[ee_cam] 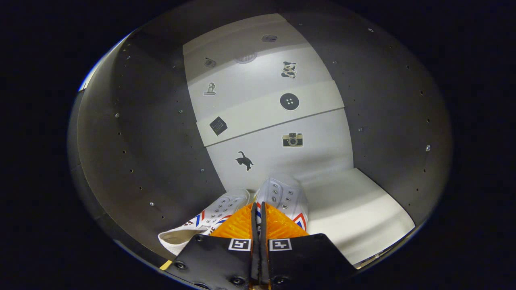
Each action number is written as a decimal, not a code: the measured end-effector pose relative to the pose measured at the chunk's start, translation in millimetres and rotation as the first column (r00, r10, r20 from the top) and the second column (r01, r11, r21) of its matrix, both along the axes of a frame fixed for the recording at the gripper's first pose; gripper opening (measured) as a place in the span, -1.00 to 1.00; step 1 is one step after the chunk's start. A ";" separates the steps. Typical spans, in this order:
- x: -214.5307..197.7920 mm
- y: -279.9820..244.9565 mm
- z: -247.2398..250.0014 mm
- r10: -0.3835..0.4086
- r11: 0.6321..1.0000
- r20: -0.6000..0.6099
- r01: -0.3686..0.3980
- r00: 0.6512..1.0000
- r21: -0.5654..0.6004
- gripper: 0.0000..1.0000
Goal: Open the shoe cabinet door, grab the shoes and put them into the shoe cabinet, then close the shoe cabinet door.
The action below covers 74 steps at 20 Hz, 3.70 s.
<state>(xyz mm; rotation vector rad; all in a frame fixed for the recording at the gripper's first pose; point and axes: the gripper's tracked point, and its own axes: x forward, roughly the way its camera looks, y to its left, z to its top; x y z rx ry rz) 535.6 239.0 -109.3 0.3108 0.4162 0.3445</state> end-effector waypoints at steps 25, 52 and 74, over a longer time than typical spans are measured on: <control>-338.8 -62.5 206.5 0.095 0.995 0.302 -0.082 0.949 -0.055 0.95; -384.4 -336.0 210.5 0.178 0.983 0.315 -0.186 0.932 -0.006 0.95; -362.9 -259.6 169.9 0.410 0.900 0.237 -0.433 0.881 0.054 0.93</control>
